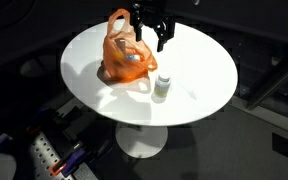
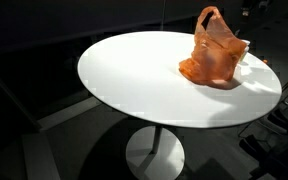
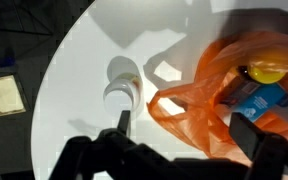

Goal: Remove the white and orange bottle from the plastic bag and put it on the table

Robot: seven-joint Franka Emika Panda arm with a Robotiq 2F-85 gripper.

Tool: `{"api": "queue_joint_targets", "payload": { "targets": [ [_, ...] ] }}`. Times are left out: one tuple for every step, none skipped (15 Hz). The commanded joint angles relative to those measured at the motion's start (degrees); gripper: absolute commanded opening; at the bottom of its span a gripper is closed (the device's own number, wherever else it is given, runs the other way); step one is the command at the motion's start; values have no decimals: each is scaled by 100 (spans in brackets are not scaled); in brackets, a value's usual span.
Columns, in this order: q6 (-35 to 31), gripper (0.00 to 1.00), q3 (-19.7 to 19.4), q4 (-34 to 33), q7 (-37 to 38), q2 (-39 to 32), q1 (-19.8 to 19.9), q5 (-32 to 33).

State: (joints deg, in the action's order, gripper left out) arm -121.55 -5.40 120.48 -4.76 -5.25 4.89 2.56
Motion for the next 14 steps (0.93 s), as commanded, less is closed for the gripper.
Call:
{"api": "queue_joint_targets", "payload": {
  "targets": [
    [465, 100, 163, -1, 66, 387, -165, 224],
    [553, 100, 217, 5, 71, 469, -217, 239],
    [643, 100, 279, 31, 76, 573, -275, 228],
    [725, 100, 339, 60, 93, 670, -334, 220],
    [802, 100, 394, 77, 110, 749, -384, 209],
    [878, 100, 454, 98, 146, 836, -440, 202],
    [961, 100, 515, 120, 186, 931, -496, 197],
    [1058, 100, 578, 136, 231, 1028, -552, 194],
    [1152, 100, 636, 157, 304, 1141, -603, 211],
    [1245, 100, 690, 167, 369, 1250, -645, 226],
    [1315, 100, 740, 185, 425, 1365, -682, 230],
    [1390, 100, 783, 204, 488, 1490, -711, 223],
    [1451, 100, 821, 230, 537, 1626, -737, 211],
    [1514, 100, 851, 249, 584, 1758, -754, 199]
  ]
}}
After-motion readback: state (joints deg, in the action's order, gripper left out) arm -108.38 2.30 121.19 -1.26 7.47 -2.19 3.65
